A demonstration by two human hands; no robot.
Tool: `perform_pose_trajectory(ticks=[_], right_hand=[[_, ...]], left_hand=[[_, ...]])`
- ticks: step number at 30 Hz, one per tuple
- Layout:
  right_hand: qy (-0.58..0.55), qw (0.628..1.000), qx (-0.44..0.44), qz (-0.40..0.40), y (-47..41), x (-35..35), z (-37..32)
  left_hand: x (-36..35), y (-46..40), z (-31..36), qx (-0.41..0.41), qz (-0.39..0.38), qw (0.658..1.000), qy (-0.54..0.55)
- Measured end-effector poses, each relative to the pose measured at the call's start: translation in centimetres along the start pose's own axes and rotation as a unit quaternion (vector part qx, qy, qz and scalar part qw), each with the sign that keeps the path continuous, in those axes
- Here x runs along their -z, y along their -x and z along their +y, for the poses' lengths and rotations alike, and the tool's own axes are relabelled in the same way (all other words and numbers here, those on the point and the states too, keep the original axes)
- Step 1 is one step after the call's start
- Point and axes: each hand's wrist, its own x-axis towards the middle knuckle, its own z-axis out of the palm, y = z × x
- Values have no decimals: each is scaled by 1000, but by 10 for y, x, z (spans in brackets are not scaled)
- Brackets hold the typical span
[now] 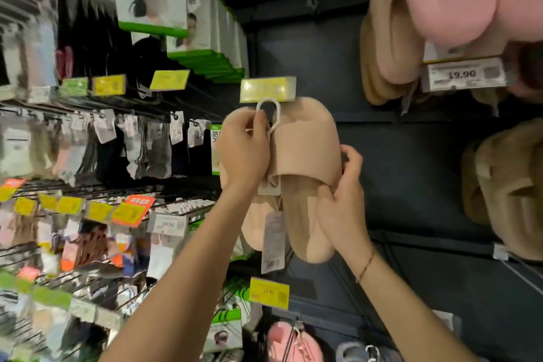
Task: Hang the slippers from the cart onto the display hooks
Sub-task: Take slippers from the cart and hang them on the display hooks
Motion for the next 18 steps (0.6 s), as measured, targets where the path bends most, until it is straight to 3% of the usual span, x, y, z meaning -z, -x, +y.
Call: perform_pose_trajectory(ticks=[8, 18], right_hand=[[0, 1000, 19, 13, -21, -9, 11], [6, 1000, 25, -12, -13, 1, 37]], left_hand=[[-14, -20, -3, -19, 33, 999, -11], [-20, 4, -16, -14, 6, 1000, -18]])
